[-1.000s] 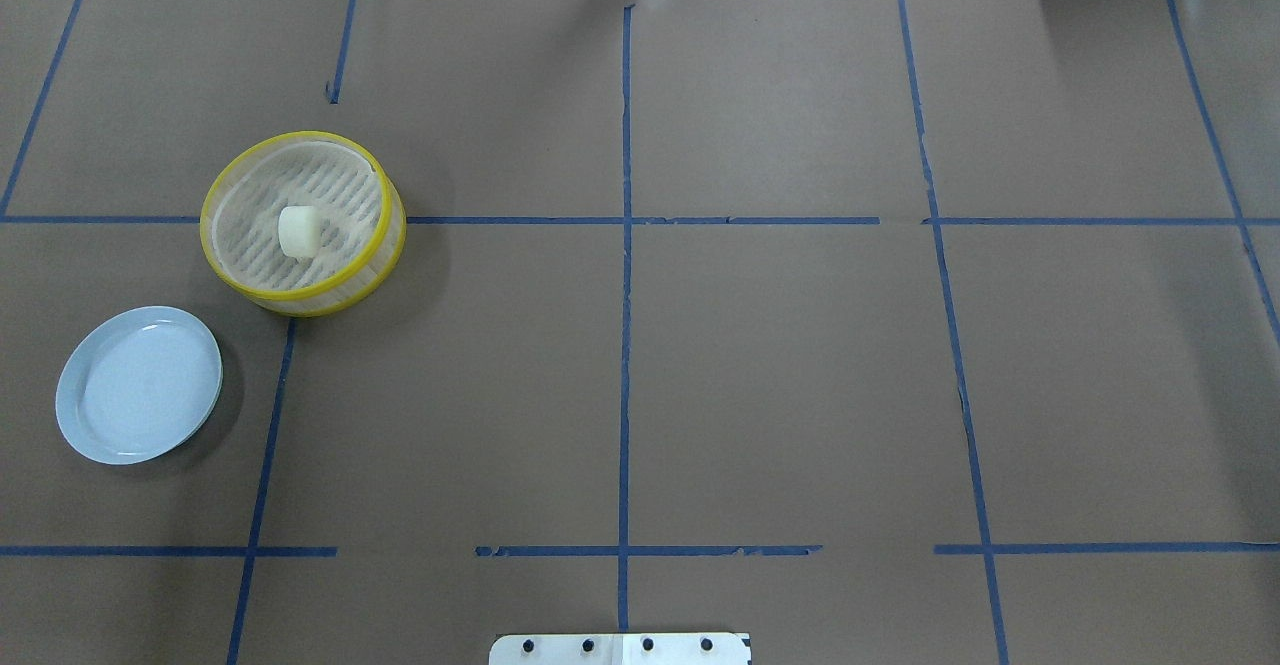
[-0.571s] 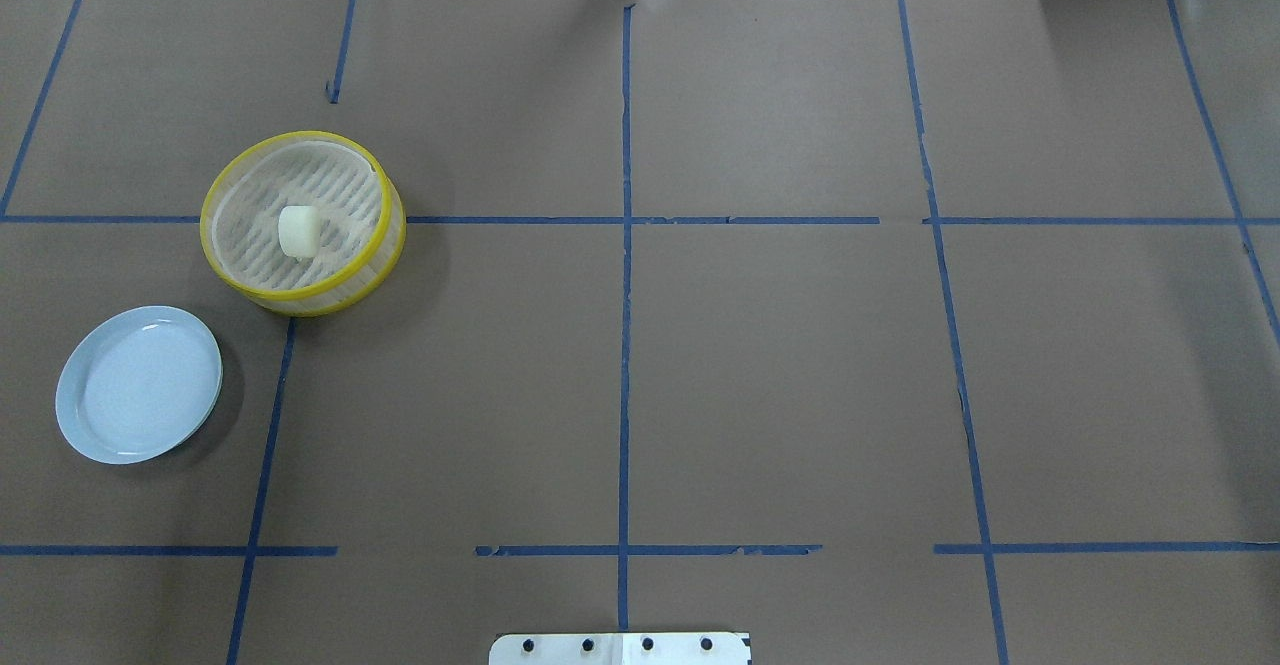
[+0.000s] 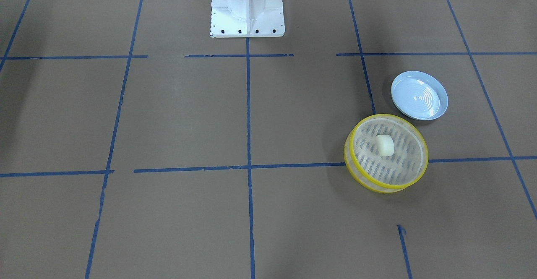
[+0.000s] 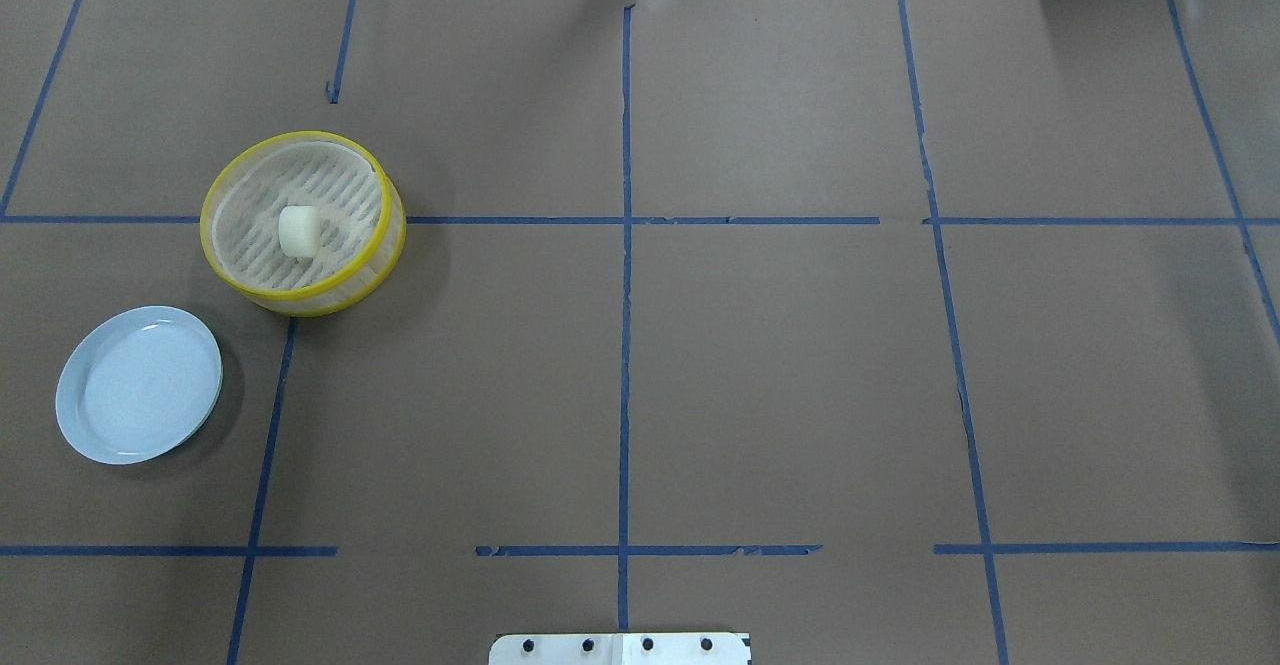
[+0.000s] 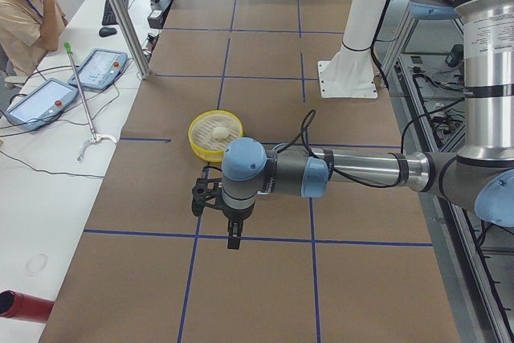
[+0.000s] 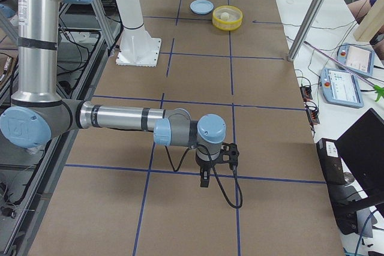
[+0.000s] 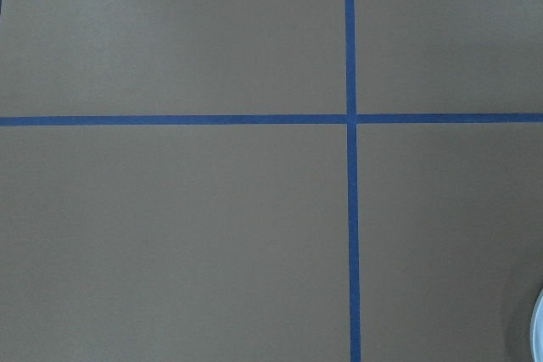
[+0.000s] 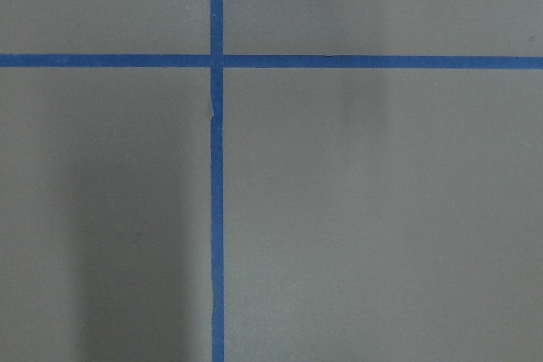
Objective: Place bun in steamer
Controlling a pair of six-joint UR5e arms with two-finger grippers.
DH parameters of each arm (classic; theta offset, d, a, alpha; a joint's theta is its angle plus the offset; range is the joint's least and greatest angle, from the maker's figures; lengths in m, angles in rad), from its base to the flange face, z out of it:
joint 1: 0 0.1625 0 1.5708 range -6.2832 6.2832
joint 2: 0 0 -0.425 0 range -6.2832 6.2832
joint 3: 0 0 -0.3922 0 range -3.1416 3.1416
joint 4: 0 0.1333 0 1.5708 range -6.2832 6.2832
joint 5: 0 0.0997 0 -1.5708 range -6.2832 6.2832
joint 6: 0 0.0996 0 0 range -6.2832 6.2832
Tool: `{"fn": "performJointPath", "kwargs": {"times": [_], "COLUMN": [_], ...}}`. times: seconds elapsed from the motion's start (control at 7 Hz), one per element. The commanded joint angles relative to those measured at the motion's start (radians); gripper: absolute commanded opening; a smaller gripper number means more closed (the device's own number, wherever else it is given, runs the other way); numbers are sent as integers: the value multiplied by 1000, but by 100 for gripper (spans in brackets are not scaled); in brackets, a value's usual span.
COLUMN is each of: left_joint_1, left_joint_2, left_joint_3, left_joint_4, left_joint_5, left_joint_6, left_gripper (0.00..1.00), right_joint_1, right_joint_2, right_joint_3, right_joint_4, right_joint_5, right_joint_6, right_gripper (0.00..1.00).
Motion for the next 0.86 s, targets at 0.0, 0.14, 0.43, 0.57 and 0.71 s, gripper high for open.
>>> {"fn": "performJointPath", "kwargs": {"times": [0.0, 0.14, 0.43, 0.57, 0.71], "left_joint_1": [0, 2, 2, 8, 9], "left_joint_2": [0, -1, 2, 6, 2], "left_joint_3": [1, 1, 4, 6, 9], "left_joint_4": [0, 0, 5, 30, 44], "left_joint_5": [-1, -1, -105, -101, -98], "left_joint_6": [4, 4, -7, -4, 4], "left_gripper": [100, 100, 100, 100, 100], "right_joint_1": [0, 0, 0, 0, 0], "right_joint_2": [0, 0, 0, 0, 0], "right_joint_3": [0, 0, 0, 0, 0], "right_joint_4": [0, 0, 0, 0, 0], "right_joint_5": [0, 0, 0, 0, 0], "right_joint_6": [0, 0, 0, 0, 0], "right_gripper": [100, 100, 100, 100, 100]}}
